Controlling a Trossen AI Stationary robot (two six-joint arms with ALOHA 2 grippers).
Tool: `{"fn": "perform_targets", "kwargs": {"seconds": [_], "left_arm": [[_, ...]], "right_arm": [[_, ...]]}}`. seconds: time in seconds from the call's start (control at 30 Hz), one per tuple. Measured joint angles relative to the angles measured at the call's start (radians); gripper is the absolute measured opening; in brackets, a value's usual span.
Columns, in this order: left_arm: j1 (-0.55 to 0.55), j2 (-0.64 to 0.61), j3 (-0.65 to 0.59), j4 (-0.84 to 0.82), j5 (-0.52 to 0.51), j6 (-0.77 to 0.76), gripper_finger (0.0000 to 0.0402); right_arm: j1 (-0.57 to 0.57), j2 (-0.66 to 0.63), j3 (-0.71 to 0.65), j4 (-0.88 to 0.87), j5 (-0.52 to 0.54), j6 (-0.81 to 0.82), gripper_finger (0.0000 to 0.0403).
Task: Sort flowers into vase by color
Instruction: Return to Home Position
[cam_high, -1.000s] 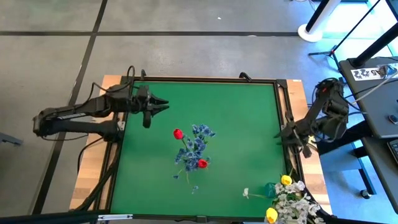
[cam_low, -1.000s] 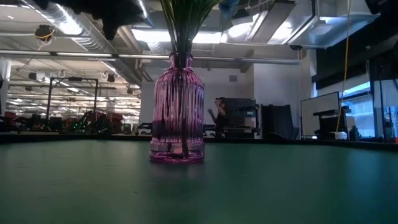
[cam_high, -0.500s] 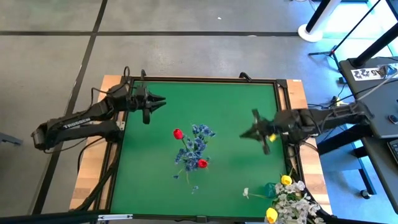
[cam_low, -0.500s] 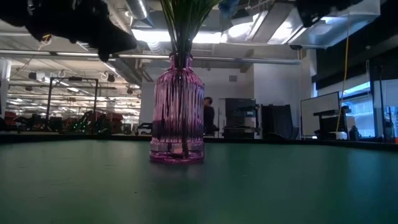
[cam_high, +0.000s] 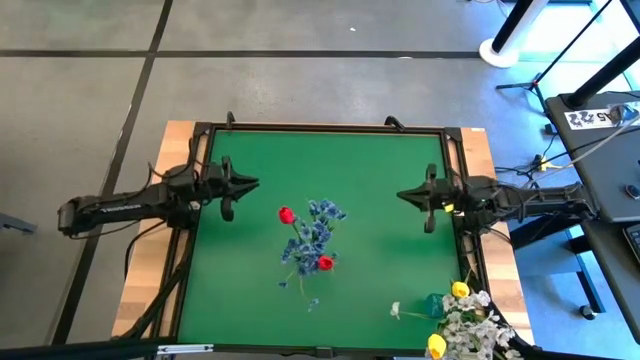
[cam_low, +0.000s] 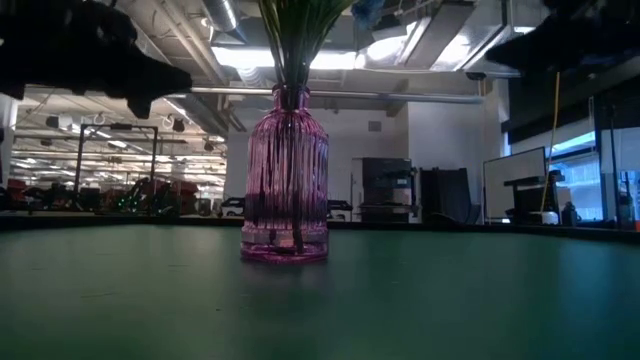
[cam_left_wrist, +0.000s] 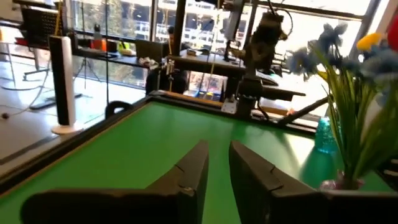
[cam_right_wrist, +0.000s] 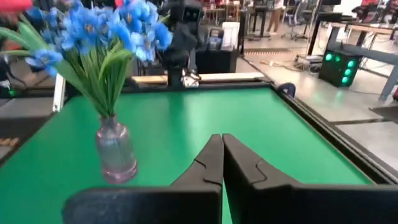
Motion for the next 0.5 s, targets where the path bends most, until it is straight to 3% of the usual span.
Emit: {"fn": "perform_targets", "kwargs": {"seconds": [0.23, 0.33, 0.5], "left_arm": [[-0.012, -0.134, -0.044, -0.049, 0.006, -0.031, 0.0025], [-0.051, -0.192, -0.044, -0.117, -0.089, -0.014, 0.0013], [-0.156, -0.24, -0.103, -0.113, -0.193, 0.0, 0.0002]], "right_arm": [[0.001, -0.29, -0.03, -0.18, 0.056, 0.018, 0.0001], [0.001, -0.387, -0.09, -0.148, 0.052, 0.042, 0.0001], [0.001, -0.398, -0.175, -0.098, 0.053, 0.039, 0.0001]]}}
